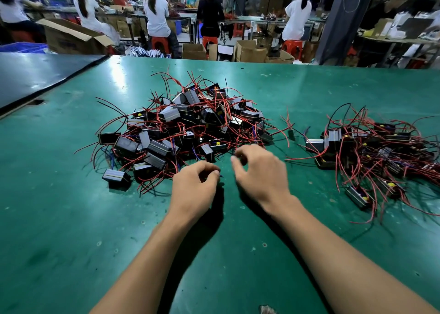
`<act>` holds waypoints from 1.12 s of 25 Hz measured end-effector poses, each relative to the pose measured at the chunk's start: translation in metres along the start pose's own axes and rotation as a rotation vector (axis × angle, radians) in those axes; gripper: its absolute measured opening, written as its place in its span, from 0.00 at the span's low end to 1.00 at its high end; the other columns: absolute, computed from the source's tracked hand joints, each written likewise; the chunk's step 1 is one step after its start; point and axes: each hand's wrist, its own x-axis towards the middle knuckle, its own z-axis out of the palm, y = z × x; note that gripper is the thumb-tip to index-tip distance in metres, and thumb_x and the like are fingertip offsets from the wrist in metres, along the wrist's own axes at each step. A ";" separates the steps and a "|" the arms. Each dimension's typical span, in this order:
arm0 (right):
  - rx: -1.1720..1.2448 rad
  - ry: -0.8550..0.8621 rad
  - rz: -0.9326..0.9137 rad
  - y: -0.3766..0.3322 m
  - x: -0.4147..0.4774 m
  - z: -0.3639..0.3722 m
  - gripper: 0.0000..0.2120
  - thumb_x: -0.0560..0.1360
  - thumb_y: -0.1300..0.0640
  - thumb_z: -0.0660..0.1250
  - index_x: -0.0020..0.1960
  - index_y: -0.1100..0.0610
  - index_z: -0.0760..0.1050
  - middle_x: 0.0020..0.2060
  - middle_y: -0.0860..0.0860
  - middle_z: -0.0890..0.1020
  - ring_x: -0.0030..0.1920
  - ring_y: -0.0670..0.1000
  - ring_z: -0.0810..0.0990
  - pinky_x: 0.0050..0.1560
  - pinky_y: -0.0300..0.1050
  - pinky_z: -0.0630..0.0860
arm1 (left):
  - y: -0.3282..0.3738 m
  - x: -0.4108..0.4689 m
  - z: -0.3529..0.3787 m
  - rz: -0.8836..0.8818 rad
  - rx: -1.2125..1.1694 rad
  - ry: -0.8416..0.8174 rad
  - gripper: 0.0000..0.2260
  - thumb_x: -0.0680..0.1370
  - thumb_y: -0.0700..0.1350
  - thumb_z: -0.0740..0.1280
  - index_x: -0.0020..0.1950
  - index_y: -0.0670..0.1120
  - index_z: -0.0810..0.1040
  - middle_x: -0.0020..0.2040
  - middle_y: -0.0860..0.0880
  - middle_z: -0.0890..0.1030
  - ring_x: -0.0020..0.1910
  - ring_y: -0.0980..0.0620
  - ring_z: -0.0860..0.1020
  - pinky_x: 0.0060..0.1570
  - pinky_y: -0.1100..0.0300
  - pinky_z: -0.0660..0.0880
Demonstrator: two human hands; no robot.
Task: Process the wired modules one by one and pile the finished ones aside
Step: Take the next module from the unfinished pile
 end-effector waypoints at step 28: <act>0.824 -1.002 0.549 0.011 0.001 -0.063 0.11 0.77 0.47 0.70 0.46 0.55 0.81 0.37 0.53 0.83 0.25 0.45 0.71 0.22 0.34 0.63 | 0.007 0.002 -0.010 -0.178 -0.214 0.035 0.06 0.76 0.52 0.71 0.43 0.50 0.80 0.37 0.50 0.84 0.38 0.49 0.83 0.42 0.54 0.80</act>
